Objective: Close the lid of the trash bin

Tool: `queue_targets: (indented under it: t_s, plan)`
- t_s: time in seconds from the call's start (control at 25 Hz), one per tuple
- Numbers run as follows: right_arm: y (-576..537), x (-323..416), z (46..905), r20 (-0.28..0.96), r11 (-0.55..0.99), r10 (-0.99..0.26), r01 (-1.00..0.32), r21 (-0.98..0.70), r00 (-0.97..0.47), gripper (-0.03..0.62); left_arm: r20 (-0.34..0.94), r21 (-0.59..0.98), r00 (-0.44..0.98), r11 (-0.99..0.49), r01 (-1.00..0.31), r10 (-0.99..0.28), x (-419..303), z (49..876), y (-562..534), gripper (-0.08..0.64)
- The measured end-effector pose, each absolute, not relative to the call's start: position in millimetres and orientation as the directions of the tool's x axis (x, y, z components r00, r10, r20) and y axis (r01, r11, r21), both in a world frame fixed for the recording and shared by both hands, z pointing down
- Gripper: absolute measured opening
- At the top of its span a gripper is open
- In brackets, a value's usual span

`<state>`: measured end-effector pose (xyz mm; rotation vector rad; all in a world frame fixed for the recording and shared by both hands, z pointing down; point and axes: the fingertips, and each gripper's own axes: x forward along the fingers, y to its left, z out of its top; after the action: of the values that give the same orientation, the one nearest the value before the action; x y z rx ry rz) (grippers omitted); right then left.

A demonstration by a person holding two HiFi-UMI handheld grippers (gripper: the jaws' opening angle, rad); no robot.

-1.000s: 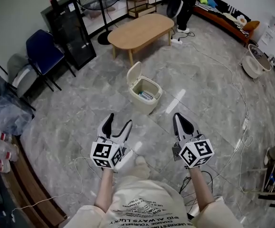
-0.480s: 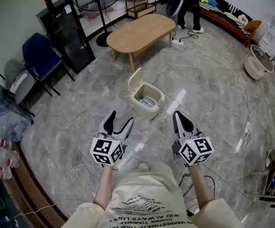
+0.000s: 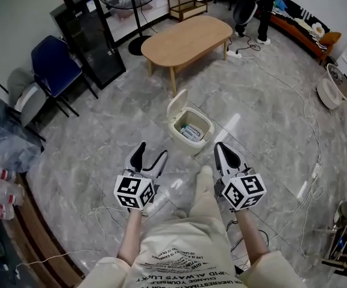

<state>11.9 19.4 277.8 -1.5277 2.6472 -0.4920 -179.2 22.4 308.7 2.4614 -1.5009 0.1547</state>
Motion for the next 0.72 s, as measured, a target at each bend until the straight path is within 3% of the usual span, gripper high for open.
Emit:
queue_targets:
  t_s: [0.32, 0.72]
  plan:
    - [-70.2, 19.4, 303.4, 0.201, 0.491, -0.801, -0.811, -0.319, -0.564, 0.005, 0.283, 0.171, 0.398, -0.362, -0.916, -0.873, -170.9, 332.1, -51.4, 0.311]
    - [-184.3, 15.4, 348.1, 0.335, 0.621, -0.638, -0.721, -0.308, -0.693, 0.005, 0.385, 0.145, 0.298, -0.261, -0.954, -0.874, -149.8, 367.6, -160.0, 0.311]
